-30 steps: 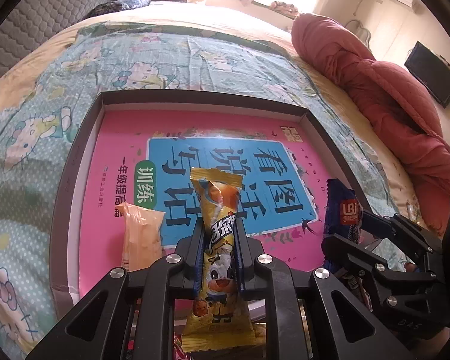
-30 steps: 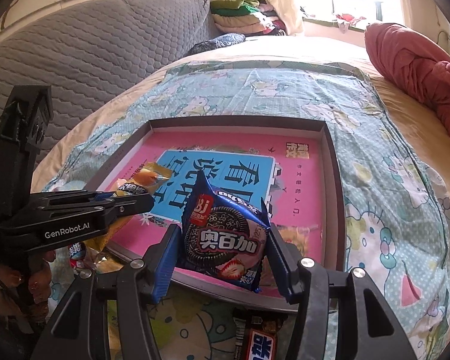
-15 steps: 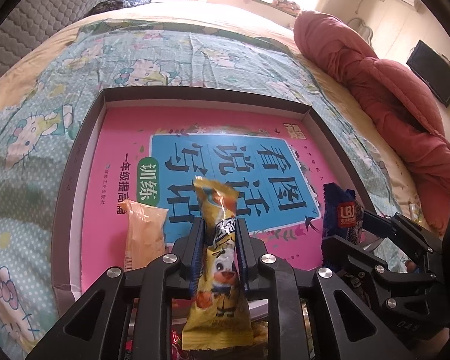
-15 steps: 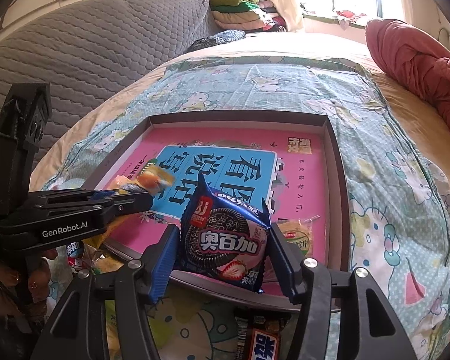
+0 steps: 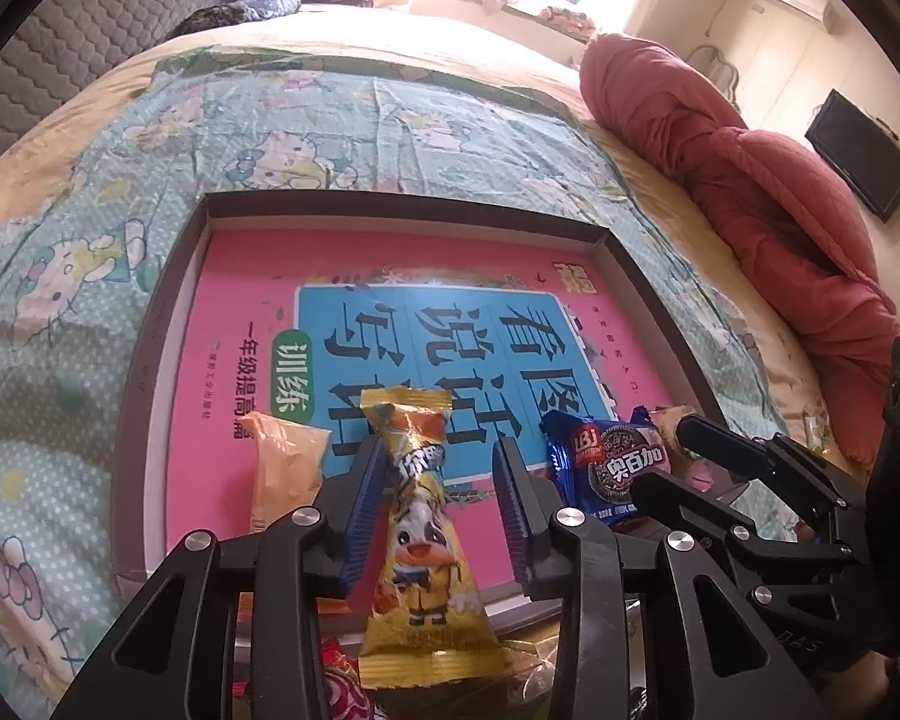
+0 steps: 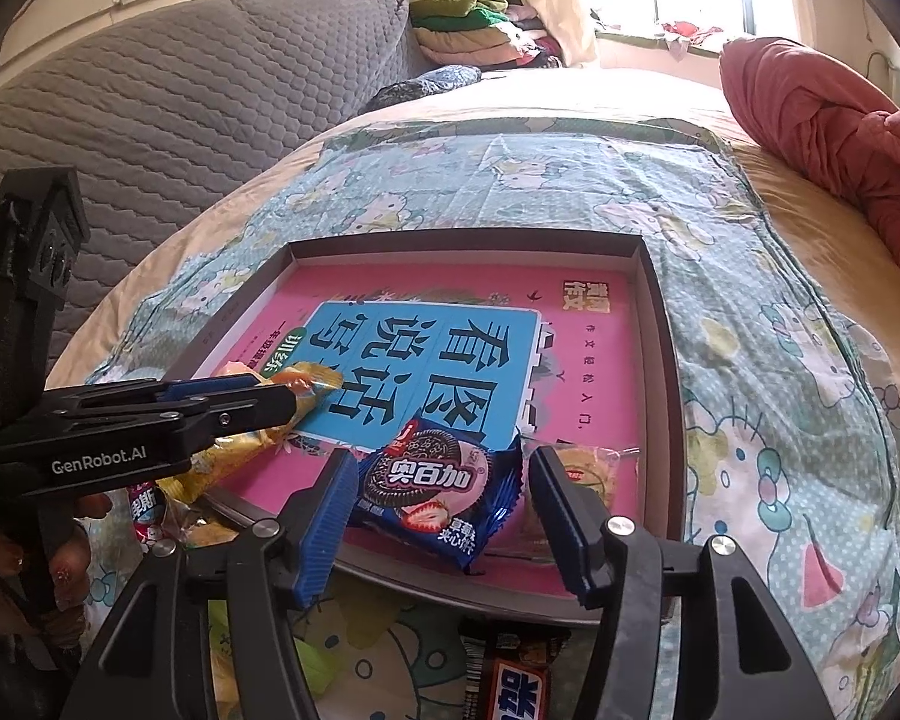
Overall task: Organize snacks
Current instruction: 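Open the left gripper on the yellow stick while the right releases the cookie pack, then move both grippers back toward the remaining snacks in front of the tray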
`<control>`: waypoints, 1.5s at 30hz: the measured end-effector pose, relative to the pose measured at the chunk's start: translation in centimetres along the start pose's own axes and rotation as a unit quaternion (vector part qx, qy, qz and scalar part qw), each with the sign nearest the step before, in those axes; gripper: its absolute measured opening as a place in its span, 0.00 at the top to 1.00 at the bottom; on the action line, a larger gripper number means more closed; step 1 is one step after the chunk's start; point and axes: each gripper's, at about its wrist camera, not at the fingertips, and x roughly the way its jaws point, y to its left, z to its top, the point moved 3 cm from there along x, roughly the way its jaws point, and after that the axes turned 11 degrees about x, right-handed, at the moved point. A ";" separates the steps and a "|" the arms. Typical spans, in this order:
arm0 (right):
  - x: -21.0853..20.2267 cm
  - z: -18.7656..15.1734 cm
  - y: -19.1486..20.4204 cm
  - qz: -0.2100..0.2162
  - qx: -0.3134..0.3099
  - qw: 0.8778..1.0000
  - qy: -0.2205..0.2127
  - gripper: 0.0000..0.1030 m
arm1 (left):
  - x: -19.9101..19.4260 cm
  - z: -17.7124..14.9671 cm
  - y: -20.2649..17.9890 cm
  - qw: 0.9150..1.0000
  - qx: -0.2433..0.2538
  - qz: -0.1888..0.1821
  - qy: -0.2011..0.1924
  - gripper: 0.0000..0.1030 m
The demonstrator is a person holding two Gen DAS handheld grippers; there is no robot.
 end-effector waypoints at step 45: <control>-5.1 1.6 -0.6 0.003 0.016 0.997 -0.069 0.34 | -10.1 -0.8 3.6 0.995 -0.040 0.082 -0.048 0.36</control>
